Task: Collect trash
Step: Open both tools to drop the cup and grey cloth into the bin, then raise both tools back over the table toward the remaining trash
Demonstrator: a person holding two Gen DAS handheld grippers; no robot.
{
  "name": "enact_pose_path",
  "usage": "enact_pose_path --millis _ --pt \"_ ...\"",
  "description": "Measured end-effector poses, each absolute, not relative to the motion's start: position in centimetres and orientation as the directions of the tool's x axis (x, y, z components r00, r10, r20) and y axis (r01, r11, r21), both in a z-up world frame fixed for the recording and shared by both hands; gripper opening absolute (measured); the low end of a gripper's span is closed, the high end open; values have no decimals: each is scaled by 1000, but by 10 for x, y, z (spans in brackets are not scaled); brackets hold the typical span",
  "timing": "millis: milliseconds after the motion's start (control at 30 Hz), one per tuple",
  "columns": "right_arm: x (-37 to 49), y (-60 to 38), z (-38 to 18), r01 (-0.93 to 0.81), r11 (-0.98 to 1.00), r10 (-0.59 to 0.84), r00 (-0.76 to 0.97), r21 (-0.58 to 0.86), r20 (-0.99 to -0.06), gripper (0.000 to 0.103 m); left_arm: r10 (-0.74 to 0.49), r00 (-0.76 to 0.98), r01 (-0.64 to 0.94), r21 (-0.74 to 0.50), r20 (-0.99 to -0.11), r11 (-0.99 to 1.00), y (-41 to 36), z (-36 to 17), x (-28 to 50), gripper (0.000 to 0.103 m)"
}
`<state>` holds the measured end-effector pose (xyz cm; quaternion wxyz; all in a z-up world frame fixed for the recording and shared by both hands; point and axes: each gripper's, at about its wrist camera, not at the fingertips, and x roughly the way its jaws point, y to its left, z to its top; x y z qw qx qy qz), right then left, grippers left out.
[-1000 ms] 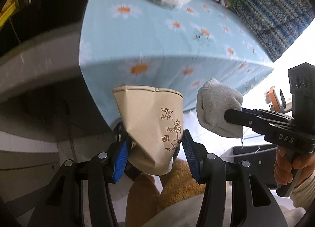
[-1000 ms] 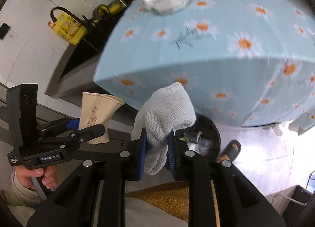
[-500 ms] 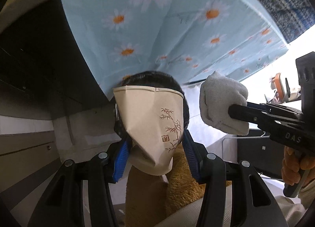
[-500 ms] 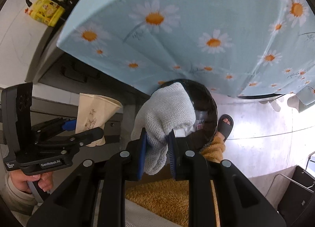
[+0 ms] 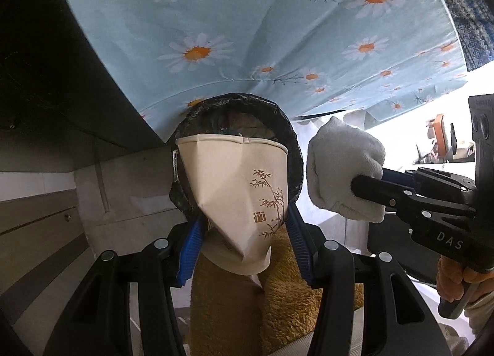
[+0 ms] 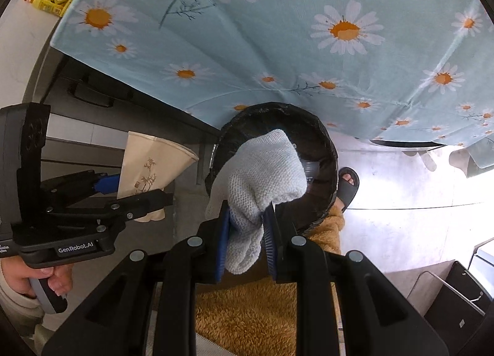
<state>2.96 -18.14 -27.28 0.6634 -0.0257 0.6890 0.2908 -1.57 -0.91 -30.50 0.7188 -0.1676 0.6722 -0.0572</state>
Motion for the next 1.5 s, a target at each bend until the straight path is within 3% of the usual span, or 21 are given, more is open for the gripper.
enact_pose_path --millis 167,200,233,300,900,1500 --pt "34 -182 -275 -447 821 350 -98 356 -932 28 -314 57 -152 -319 -948 935 -11 -312 -5 51" --pt "35 -182 -276 -449 817 356 -100 361 -929 29 -318 46 -158 -321 -947 934 -12 -314 -3 54" --pt "36 -182 -277 -450 819 350 -100 357 -931 29 -316 36 -161 -317 -948 935 -12 -316 0 68" --pt "39 -184 -280 -445 826 339 -102 347 -935 29 -306 35 -155 -308 -951 939 -14 -316 4 72" --pt "58 -191 -258 -420 837 356 -70 351 -932 35 -313 39 -152 -316 -949 937 -5 -292 14 72" --pt "45 -189 -190 -429 831 415 53 355 -908 40 -315 230 -102 -345 -921 933 -3 -207 1 72"
